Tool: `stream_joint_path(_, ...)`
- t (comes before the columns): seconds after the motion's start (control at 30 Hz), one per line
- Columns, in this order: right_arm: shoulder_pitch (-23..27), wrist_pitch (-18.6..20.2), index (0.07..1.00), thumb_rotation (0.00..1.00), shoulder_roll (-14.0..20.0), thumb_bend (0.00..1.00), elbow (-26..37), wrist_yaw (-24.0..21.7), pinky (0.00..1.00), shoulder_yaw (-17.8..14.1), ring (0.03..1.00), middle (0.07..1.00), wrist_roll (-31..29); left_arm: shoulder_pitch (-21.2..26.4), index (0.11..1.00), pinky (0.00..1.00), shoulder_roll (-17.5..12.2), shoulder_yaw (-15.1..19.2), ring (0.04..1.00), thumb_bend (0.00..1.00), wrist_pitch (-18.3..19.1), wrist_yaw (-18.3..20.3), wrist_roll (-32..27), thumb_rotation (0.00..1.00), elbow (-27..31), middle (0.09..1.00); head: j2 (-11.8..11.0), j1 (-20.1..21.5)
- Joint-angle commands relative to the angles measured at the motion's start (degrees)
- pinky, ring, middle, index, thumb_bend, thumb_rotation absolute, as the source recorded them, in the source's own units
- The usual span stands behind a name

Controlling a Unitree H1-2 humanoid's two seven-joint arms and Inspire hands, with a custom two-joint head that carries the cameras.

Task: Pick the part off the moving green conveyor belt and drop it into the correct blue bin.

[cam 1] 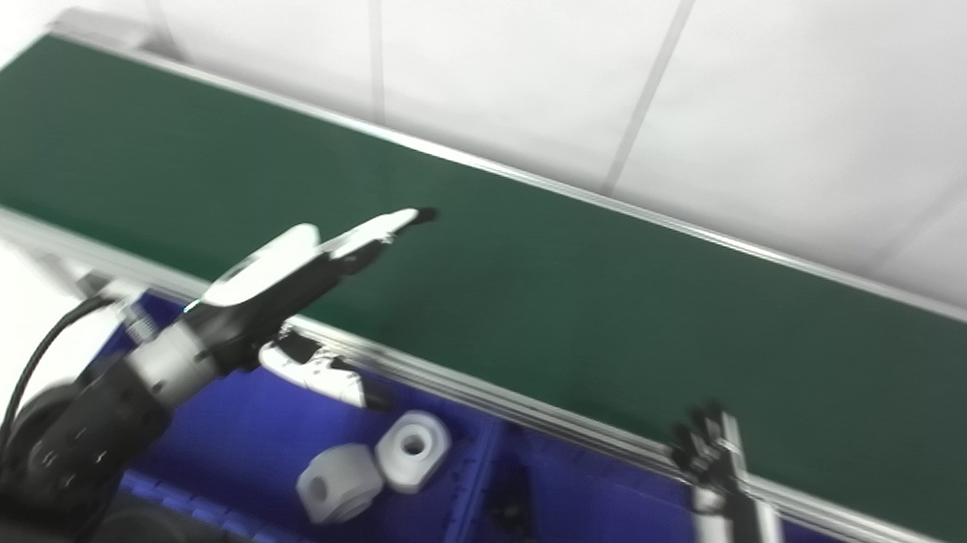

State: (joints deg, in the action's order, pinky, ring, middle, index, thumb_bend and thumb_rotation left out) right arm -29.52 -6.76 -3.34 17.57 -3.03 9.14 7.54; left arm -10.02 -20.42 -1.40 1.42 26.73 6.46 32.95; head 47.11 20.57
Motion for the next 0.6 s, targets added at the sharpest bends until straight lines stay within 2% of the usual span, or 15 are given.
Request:
stream_joint_path(0.0,-0.2,-0.5,1.000,0.92,-1.4,0.80,1.2,1.2,0.94,1.1,0.946,0.965,1.3,0.1,1.000,1.00,0.0,0.1,1.000,0.82,1.3,-1.3,-3.2,0.71,1.3,1.000,-0.1,3.8)
stream_joint_path(0.03,-0.1,-0.6,1.000,0.91,-2.0,0.80,0.9,1.5,0.95,1.6,0.952,0.971,1.6,0.0,1.000,1.00,0.3,-0.2,1.000,0.81,2.0,-1.4,-3.4,0.75,1.6,1.000,-0.1,3.8)
stream_joint_path(0.07,0.0,-0.9,1.000,0.90,-3.0,0.80,0.5,2.1,0.96,2.2,0.956,0.975,2.1,-0.4,1.000,1.00,0.8,-0.5,1.000,0.80,3.5,-1.5,-4.7,0.78,1.9,1.000,0.0,6.7)
stream_joint_path(0.1,0.1,-1.0,1.000,0.89,-3.5,0.81,0.2,2.5,0.96,2.7,0.957,0.978,2.4,-0.7,1.000,1.00,1.1,-0.8,1.000,0.79,4.6,-1.6,-5.7,0.80,2.1,1.000,0.0,6.7)
stream_joint_path(0.13,0.3,-1.1,1.000,0.89,-4.2,0.80,-0.1,3.0,0.96,3.3,0.959,0.981,3.0,-1.0,1.000,1.00,1.0,-0.9,1.000,0.78,5.4,-1.4,-7.1,0.82,1.8,1.000,0.1,9.4)
stream_joint_path(0.17,0.5,-1.2,1.000,0.89,-4.8,0.80,-0.6,3.6,0.96,4.0,0.960,0.982,3.7,-1.1,1.000,1.00,0.7,-1.0,1.000,0.78,6.7,-0.9,-8.9,0.82,1.6,1.000,0.2,11.4)
stream_joint_path(0.27,1.3,-1.5,1.000,0.90,-6.0,0.79,-2.0,4.9,0.93,5.0,0.957,0.977,5.1,-1.1,1.000,1.00,-0.1,-1.4,1.000,0.79,9.5,-0.2,-12.0,0.81,1.3,1.000,0.3,13.2)
stream_joint_path(0.37,1.9,-1.0,1.000,0.90,-7.1,0.78,-2.6,6.2,0.92,5.8,0.950,0.971,6.2,-0.7,1.000,1.00,-0.8,-1.4,1.000,0.83,9.5,0.1,-14.0,0.82,0.8,1.000,0.8,16.0)
stream_joint_path(0.47,2.6,-0.2,1.000,0.90,-7.9,0.79,-2.5,7.2,0.93,6.6,0.958,0.982,7.6,-0.3,1.000,1.00,-0.9,-1.7,1.000,0.80,8.9,0.0,-15.4,0.81,0.7,1.000,1.7,17.3)
stream_joint_path(0.57,3.0,0.5,1.000,0.91,-8.3,0.79,-1.9,7.5,0.95,7.1,0.963,0.989,8.3,-0.1,1.000,1.00,-0.5,-1.8,1.000,0.79,10.7,-1.0,-16.0,0.80,2.8,1.000,2.7,17.5)
